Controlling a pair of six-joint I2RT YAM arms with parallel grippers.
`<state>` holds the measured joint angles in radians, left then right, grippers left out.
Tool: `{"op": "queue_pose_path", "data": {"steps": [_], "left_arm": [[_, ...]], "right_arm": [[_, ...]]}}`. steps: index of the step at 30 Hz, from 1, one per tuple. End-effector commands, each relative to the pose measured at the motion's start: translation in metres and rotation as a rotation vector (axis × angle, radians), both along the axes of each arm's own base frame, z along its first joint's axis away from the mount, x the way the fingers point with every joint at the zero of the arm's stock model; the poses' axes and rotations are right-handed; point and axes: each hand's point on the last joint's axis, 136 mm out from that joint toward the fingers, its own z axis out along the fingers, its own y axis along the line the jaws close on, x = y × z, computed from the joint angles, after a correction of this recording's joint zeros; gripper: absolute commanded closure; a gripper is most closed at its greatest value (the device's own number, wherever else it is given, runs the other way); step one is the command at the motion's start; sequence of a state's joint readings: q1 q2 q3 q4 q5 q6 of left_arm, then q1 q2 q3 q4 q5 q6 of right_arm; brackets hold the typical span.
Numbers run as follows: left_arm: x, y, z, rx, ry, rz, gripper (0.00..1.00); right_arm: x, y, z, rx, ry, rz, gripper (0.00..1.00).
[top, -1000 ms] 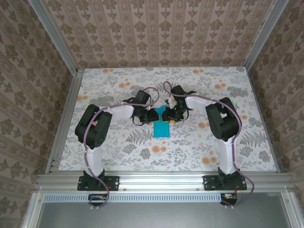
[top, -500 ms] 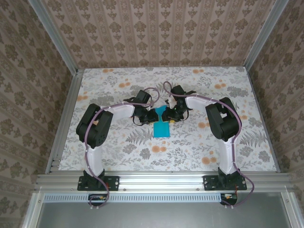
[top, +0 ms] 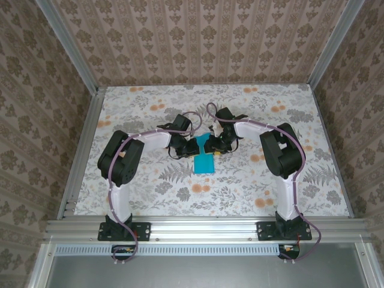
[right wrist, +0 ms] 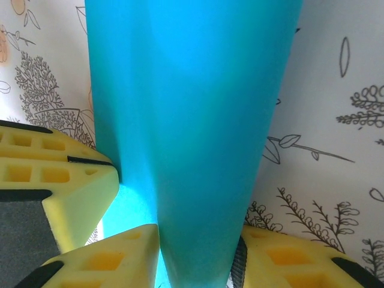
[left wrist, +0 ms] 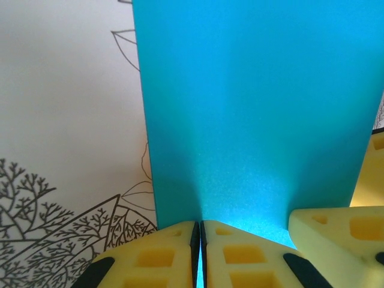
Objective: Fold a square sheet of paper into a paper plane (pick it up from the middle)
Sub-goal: Hold the square sheet of paper at the center of the table, then fold the square sheet of paper in half at the center of the table.
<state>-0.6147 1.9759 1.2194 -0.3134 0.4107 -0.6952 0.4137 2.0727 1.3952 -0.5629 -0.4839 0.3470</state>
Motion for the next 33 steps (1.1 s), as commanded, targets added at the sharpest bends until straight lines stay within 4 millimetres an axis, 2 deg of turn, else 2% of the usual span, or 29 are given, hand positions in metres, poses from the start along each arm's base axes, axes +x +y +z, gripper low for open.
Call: {"op": "queue_pose_path", "data": {"steps": [1,6,8,10,12,16,21,26,33], "left_arm": [[-0.015,0.017,-0.031,0.107,0.061,-0.009,0.87],[-0.015,0.019,-0.035,0.116,0.063,-0.010,0.87],[-0.016,0.020,-0.037,0.121,0.070,-0.012,0.88],[-0.017,0.020,-0.039,0.122,0.073,-0.012,0.88],[-0.017,0.020,-0.040,0.123,0.075,-0.013,0.88],[-0.018,0.022,-0.043,0.131,0.081,-0.010,0.89],[-0.021,0.027,-0.050,0.160,0.104,0.013,0.89],[-0.023,0.028,-0.056,0.165,0.121,0.019,0.89],[-0.024,0.034,-0.058,0.193,0.126,0.025,0.89]], "right_arm": [[-0.004,-0.020,-0.008,-0.095,0.004,-0.058,0.59],[0.013,-0.034,0.028,-0.076,-0.128,-0.139,0.49],[0.014,-0.039,0.040,-0.073,-0.181,-0.154,0.49],[0.011,-0.031,0.052,-0.012,-0.201,-0.134,0.49],[0.006,-0.020,0.055,0.050,-0.175,-0.111,0.53],[-0.003,0.000,0.053,0.139,-0.131,-0.085,0.69],[-0.008,0.020,0.049,0.220,-0.076,-0.060,0.84],[-0.011,0.029,0.037,0.201,-0.040,-0.045,0.89],[-0.014,0.015,0.008,0.093,0.003,-0.058,0.90]]}}
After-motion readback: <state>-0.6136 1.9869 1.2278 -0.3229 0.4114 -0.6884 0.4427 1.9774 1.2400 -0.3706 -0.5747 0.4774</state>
